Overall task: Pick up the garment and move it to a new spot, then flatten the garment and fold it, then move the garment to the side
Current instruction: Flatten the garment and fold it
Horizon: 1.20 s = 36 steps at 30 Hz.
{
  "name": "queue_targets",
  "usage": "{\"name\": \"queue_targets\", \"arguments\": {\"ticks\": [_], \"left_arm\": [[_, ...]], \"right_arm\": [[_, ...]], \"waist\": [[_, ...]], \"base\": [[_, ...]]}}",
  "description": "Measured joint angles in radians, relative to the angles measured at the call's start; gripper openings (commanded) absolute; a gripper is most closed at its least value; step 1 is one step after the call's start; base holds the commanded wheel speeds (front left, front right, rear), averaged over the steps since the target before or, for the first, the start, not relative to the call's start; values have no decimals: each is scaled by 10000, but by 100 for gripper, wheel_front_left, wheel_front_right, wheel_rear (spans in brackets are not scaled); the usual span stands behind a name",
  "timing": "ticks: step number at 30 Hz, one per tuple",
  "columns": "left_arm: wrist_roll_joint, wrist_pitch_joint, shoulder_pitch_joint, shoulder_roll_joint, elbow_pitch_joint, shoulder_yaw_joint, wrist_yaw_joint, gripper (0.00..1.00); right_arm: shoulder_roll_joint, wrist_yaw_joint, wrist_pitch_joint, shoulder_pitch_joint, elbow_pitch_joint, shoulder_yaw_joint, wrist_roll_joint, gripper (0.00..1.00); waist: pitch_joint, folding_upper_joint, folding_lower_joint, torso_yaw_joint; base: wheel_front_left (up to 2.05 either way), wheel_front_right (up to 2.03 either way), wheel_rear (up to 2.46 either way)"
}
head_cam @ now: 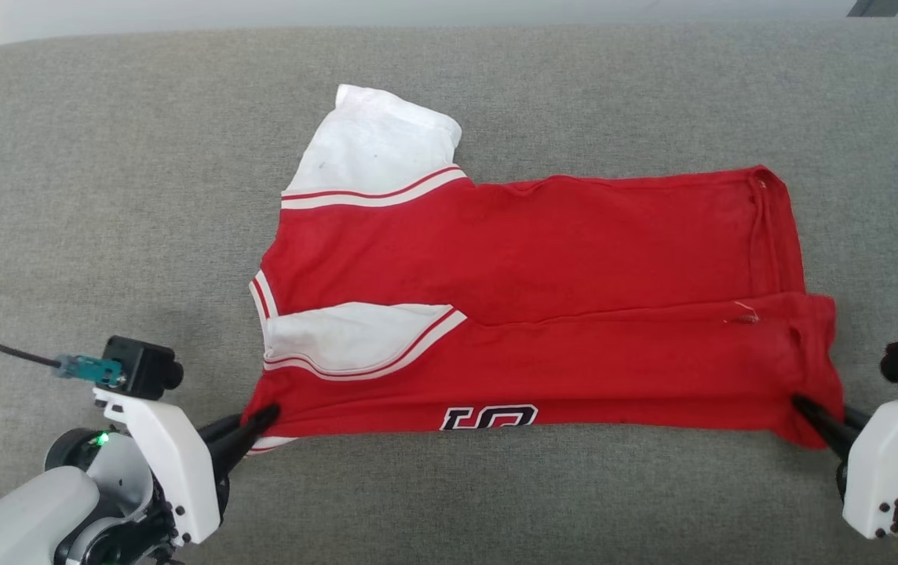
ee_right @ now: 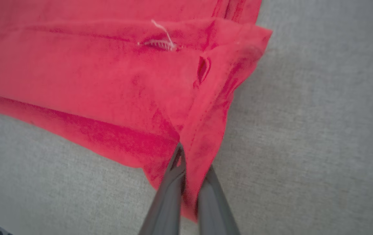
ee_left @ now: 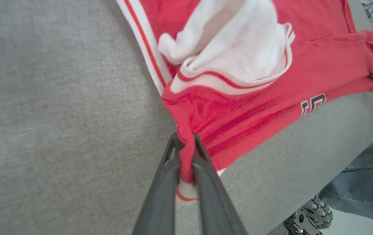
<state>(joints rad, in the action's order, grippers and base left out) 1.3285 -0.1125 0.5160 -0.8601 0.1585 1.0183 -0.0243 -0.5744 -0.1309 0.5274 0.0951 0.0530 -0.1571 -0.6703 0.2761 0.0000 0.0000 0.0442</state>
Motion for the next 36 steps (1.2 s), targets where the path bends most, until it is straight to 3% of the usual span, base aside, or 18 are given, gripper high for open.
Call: {"name": "queue_targets", "arguments": {"ticks": [1,2,3,8,14,17,23,29,36], "left_arm": [[-27,111,-27,-40,-88,-38,88,43],[-104,226,-32,-81,-171,-69,176,79],[-117,330,-34,-132,-240,-136,274,100],[-291,715,52,-439,-608,-491,782,100],[-746,1559,872,-374,-466,-1198,1275,100],[-416,2059,1432,167,40,-1747,1057,100],[-821,2428,3051,545,1983,-2211,514,100],[-1126,1565,4693,767,4054,-2134,230,100],[-1312,-1321,5829,813,6146,-1419,151,100]], "right_arm": [[217,0,-52,-88,-157,288,184,100],[430,0,-96,-158,-318,552,407,100],[606,0,-102,-243,-462,825,683,100],[1593,2,-648,-385,-1524,1689,1914,100],[2663,2,-2686,60,-1900,1791,2911,100],[3051,2,-3747,322,-1682,1290,3281,100],[3754,0,-5528,922,-1012,696,3597,100],[4121,0,-6464,1333,-316,491,3636,100],[4305,0,-6658,1604,130,151,3417,100]], "waist": [[6,0,0,-13],[6,0,0,-24],[4,0,0,-35],[58,0,0,-216],[197,0,0,-740],[322,0,0,-1126],[681,0,0,-2058],[1152,0,0,-3006],[1690,0,0,-3765]], "base": [[0,0,0],[0,0,0],[0,0,0],[0,0,0],[0,0,0],[0,0,0],[0,0,0],[0,0,0],[0,0,0]]}}
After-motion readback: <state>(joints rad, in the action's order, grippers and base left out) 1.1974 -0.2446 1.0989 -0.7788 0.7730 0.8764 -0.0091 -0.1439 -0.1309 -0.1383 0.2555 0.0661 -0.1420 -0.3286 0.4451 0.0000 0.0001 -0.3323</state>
